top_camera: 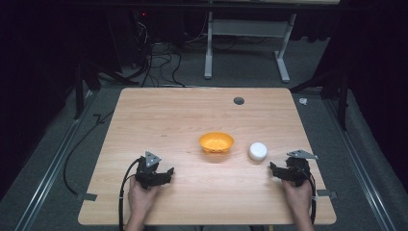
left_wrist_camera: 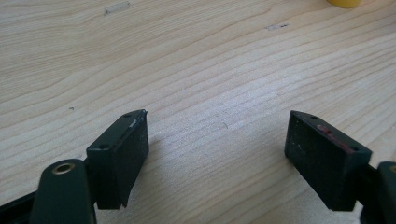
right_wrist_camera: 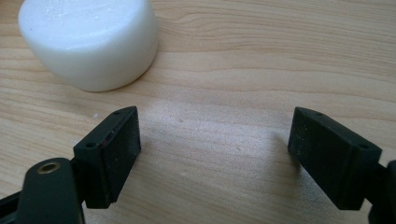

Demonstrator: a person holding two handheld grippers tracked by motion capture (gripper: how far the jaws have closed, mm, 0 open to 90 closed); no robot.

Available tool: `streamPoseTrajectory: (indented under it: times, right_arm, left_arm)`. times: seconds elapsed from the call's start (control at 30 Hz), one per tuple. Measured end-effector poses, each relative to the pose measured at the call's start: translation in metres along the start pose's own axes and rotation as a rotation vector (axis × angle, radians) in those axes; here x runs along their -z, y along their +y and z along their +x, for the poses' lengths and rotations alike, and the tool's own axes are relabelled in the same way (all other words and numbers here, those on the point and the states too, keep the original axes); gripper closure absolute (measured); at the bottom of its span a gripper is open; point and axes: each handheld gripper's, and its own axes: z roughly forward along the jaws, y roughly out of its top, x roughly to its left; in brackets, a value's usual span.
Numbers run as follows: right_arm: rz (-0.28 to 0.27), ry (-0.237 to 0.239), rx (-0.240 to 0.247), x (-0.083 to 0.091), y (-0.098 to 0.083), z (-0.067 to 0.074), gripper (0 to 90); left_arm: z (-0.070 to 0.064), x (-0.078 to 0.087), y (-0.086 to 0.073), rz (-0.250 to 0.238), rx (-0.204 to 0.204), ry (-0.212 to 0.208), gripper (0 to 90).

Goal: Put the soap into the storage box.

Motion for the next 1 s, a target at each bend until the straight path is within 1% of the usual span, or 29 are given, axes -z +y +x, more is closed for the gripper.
streamPoseTrajectory:
  times: [0.4, 0.53, 0.8, 0.83, 1.0]
  right_arm:
    - [-0.002, -0.005, -0.007, -0.0002, 0.0000, -0.0002, 16.8]
    - [0.006, 0.005, 0.002, -0.0005, 0.0002, 0.0002, 14.5]
    - [0.006, 0.017, 0.015, -0.0001, -0.0001, 0.0005, 14.9]
    - [0.007, 0.026, 0.025, 0.0002, -0.0001, 0.0008, 15.2]
    - [0.005, 0.042, 0.037, 0.0003, -0.0003, -0.0005, 15.3]
  left_arm:
    - [-0.0001, 0.0000, 0.0000, 0.000, 0.000, 0.000, 22.0]
    - [0.0000, 0.0001, 0.0000, 0.000, 0.001, 0.000, 22.2]
    - [-0.0001, 0.0000, -0.0001, -0.002, 0.004, -0.001, 22.2]
    - [-0.0001, 0.0000, -0.0001, -0.002, 0.004, -0.001, 22.2]
    - [-0.0001, 0.0001, 0.0000, 0.000, 0.003, -0.001, 22.2]
